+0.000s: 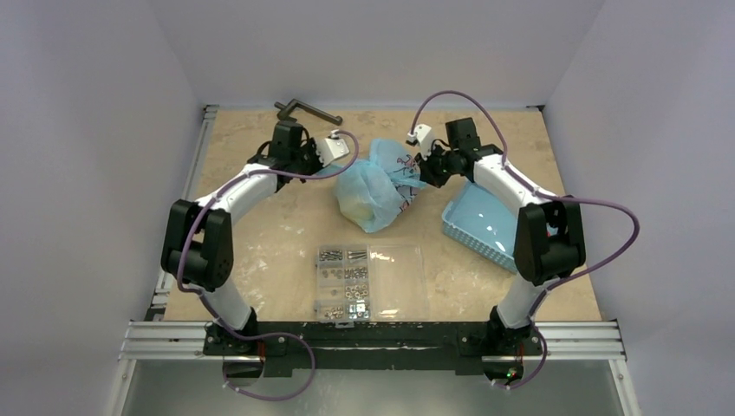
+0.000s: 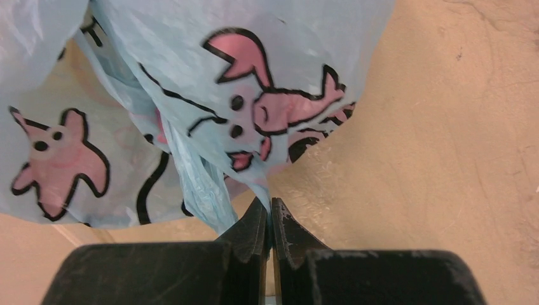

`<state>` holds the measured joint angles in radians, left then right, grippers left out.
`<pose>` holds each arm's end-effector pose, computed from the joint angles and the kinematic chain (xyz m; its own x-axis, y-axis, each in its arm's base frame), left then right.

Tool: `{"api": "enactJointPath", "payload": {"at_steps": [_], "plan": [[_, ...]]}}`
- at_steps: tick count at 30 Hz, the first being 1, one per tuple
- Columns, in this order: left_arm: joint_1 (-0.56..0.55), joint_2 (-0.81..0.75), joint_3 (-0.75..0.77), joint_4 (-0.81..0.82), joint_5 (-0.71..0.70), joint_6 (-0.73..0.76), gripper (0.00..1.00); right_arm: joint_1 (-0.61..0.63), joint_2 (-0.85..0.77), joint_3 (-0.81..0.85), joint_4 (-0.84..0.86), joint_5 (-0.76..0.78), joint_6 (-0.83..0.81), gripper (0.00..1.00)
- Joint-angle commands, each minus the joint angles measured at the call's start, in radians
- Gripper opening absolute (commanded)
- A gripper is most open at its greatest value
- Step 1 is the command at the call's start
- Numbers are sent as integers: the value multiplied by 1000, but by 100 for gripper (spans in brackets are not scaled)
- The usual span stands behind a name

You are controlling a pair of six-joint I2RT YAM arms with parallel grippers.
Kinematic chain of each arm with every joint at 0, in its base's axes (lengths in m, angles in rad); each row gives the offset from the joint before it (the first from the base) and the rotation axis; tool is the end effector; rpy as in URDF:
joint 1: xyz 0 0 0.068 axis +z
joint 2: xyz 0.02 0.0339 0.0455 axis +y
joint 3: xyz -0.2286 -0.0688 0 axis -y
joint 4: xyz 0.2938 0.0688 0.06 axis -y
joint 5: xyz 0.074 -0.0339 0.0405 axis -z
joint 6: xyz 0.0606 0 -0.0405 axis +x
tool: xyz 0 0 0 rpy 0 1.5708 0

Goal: Place the fake fruits into the plastic bag and tie a complex knot

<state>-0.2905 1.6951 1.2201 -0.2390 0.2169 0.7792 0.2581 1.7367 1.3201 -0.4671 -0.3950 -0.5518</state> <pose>0.4156 -0.1379 0.1721 -0.1403 0.7582 -0.6367 0.7508 0.5007 0.4308 0.4128 0.1331 0.1745 -0.3893 -0.6032 -0.6961 -0.7934 0.6035 -0.0792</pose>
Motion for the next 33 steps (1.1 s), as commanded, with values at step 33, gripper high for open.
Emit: {"api": "enactJointPath", "payload": {"at_steps": [33], "plan": [[353,-13,181,-165,-252,148,0,-292,49,96,-71,415,-273,0]]}}
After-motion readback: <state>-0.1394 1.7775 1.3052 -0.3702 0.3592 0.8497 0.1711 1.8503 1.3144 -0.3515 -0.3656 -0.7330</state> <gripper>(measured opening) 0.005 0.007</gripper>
